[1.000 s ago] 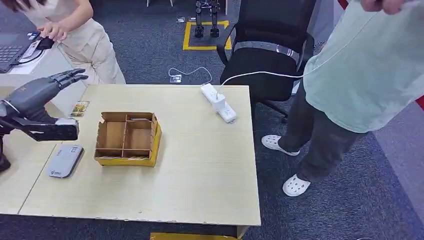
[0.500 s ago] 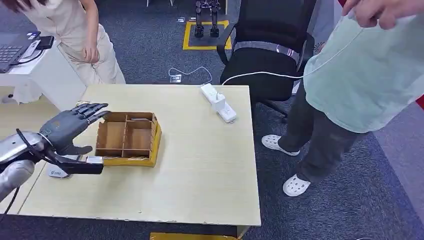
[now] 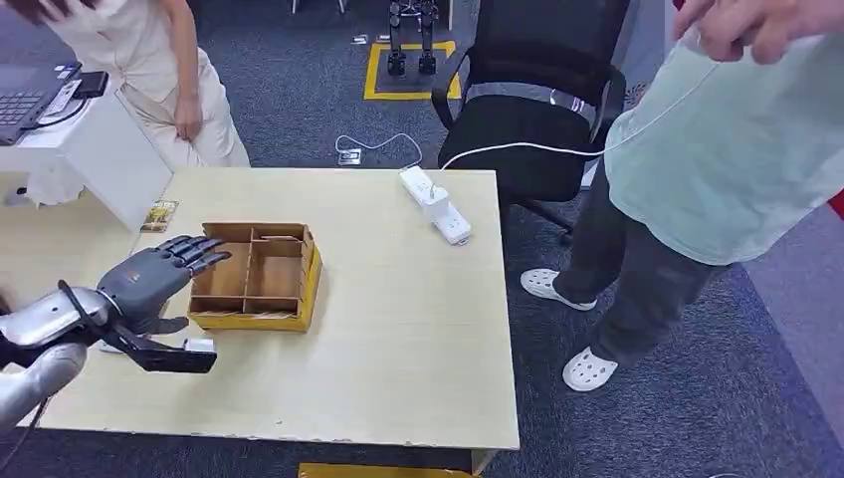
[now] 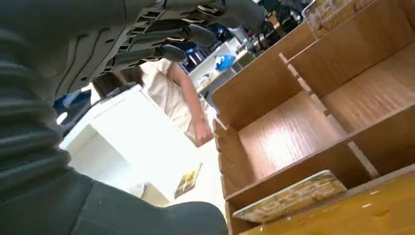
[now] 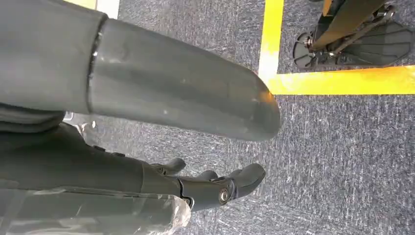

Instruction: Pass the card to the sensor for recognition and then transmit it.

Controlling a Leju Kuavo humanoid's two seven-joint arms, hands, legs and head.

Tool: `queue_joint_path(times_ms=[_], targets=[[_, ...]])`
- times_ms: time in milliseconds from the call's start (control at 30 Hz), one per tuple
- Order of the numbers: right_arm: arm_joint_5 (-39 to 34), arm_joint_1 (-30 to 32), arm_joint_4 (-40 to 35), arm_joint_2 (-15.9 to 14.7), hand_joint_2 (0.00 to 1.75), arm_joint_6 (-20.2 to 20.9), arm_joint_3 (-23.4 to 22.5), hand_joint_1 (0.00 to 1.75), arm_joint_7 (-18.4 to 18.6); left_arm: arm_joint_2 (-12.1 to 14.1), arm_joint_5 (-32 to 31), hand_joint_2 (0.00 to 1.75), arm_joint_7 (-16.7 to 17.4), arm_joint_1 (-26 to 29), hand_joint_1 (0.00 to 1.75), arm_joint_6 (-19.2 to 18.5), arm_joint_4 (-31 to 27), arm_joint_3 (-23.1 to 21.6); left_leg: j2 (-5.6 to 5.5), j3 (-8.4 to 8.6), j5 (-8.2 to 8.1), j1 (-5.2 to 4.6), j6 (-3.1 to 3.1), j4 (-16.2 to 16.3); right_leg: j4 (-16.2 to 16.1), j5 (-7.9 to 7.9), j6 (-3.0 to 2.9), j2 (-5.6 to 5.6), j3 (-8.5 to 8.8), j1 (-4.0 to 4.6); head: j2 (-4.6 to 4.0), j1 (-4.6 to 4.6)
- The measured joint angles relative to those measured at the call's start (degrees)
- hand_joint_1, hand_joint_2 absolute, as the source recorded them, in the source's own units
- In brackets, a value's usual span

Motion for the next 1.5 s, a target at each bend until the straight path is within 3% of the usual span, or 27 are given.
queue_joint_path(times_ms=[467,1033,1067,1100,1133,1167,1500], targets=[[0.02,0.02,0.00,0.04,0.00,-0.24,-0.92,0.00,0.15,-3.63,-3.65,1.75,1.09,0.29,0.00,2.50,2.95,-0.02,0.01,-0.01,0.00,0.01,0.00,0.00,0.00,0.00,0.00,0.01,-0.01,0.00,0.00,0.02],[0.55,0.03,0.00,0.04,0.00,-0.22,-1.31,0.00,0.15,-4.59,-4.94,1.75,1.03,2.06,0.00,2.56,5.49,-0.02,0.00,-0.01,0.00,0.01,0.00,0.00,0.00,0.00,0.01,0.00,0.00,0.00,0.00,0.00],[0.59,0.02,0.00,0.04,0.00,-0.22,-1.31,0.00,0.15,-4.76,-5.05,1.75,1.03,2.12,1.41,2.58,5.77,-0.04,-0.01,-0.01,0.00,0.01,0.00,0.00,0.00,0.00,0.01,-0.01,0.00,0.00,0.00,0.02],[0.61,0.02,0.00,0.04,0.00,-0.22,-1.31,0.00,0.15,-5.00,-5.10,1.75,1.03,2.18,1.57,2.58,6.08,-0.04,-0.01,-0.01,0.00,0.01,0.00,0.00,0.00,0.00,0.01,-0.01,0.00,0.00,0.00,0.00],[0.61,0.03,0.00,0.04,0.00,-0.24,-1.31,0.00,0.15,-5.20,-5.14,1.75,1.03,2.27,1.59,2.58,6.30,-0.04,0.00,-0.02,0.00,0.01,0.00,0.00,0.00,0.00,0.01,-0.01,0.00,0.00,0.00,0.00],[0.61,0.04,0.00,0.04,0.00,-0.24,-1.33,0.00,0.15,-5.27,-5.36,1.75,1.03,2.32,1.75,2.63,6.47,-0.04,0.00,-0.02,0.00,0.01,0.00,0.00,0.00,0.00,0.01,-0.01,0.00,0.00,0.00,0.00],[0.70,0.02,0.00,0.04,0.00,-0.35,-1.75,0.00,0.17,-5.99,-6.49,1.75,0.83,2.51,1.75,3.28,8.00,-0.04,-0.01,-0.01,0.00,0.01,0.00,0.00,0.00,0.00,0.00,0.00,0.00,0.00,0.00,-0.02]])
